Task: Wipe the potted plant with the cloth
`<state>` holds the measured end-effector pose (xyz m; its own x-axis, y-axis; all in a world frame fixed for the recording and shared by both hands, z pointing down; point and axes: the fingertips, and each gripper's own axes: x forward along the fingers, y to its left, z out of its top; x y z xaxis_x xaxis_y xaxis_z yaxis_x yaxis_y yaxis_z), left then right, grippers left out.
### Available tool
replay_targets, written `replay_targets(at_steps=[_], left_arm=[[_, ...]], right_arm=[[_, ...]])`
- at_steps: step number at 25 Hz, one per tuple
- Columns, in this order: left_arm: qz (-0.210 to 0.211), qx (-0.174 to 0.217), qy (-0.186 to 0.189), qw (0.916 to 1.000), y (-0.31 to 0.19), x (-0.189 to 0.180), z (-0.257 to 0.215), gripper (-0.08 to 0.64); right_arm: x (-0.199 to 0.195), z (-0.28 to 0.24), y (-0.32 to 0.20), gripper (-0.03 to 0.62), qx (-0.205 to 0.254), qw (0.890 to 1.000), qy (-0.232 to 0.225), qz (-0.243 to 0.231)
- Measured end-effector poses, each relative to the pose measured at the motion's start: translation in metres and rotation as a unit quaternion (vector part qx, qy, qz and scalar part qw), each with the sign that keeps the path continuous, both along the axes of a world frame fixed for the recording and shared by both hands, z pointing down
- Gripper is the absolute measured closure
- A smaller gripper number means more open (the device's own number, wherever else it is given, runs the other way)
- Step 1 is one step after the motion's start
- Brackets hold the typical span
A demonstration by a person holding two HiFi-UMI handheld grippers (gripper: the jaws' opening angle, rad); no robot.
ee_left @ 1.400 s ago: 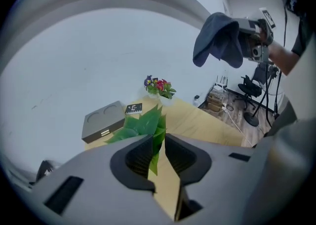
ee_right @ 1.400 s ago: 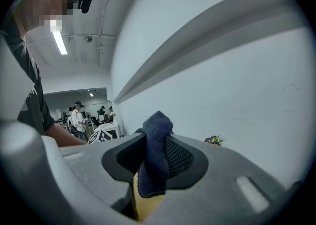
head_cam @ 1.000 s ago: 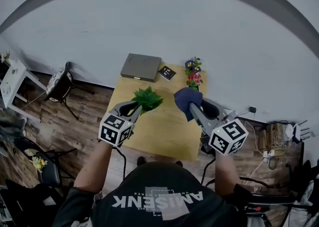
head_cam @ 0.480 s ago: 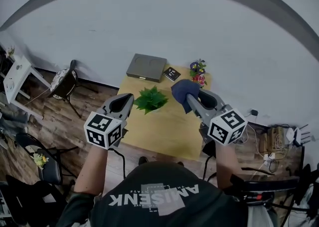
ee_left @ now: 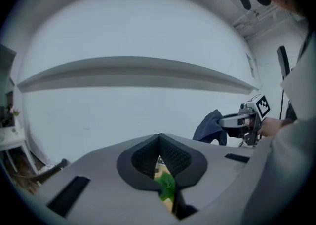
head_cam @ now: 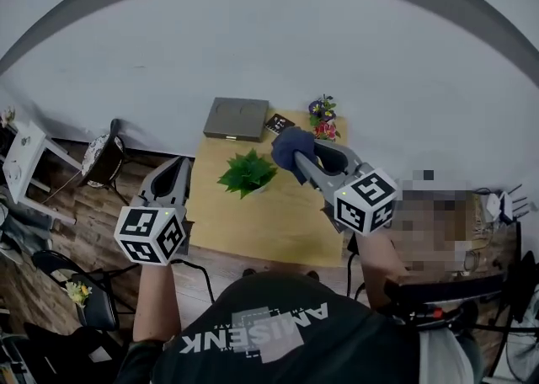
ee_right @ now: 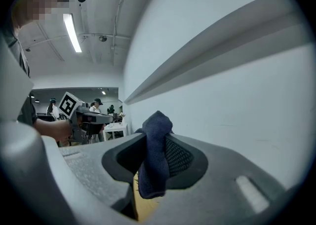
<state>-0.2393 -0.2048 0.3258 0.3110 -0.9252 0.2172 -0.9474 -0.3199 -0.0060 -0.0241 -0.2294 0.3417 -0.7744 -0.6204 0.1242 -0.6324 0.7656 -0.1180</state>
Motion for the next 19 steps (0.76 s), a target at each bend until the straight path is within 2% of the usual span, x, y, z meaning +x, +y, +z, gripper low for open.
replay_targets(at_steps=[2, 4, 9, 12, 19], left_arm=[[-0.013, 0.018, -0.028, 0.9994, 0.002, 0.002, -0.005, 0.557], [-0.007, 0.023, -0.036, 0.9991, 0.002, 0.007, -0.008, 0.558], [0.001, 0.013, 0.004, 0.9999, 0.002, 0.006, -0.006, 0.557], [-0.004, 0.014, 0.007, 0.9999, 0.002, 0.003, -0.007, 0.557], [-0.023, 0.014, -0.038, 0.9989, 0.004, -0.003, -0.006, 0.558]], right_arm=[[0.0, 0.0, -0.001, 0.483, -0.005, 1.0, 0.0, 0.002], [0.0, 0.0, -0.002, 0.483, -0.007, 1.0, -0.003, 0.006], [-0.002, 0.003, -0.003, 0.483, -0.009, 1.0, -0.003, 0.014], [-0.003, 0.003, -0.002, 0.483, -0.008, 1.0, 0.001, 0.013], [-0.009, 0.002, 0.001, 0.483, -0.004, 1.0, 0.012, 0.011]])
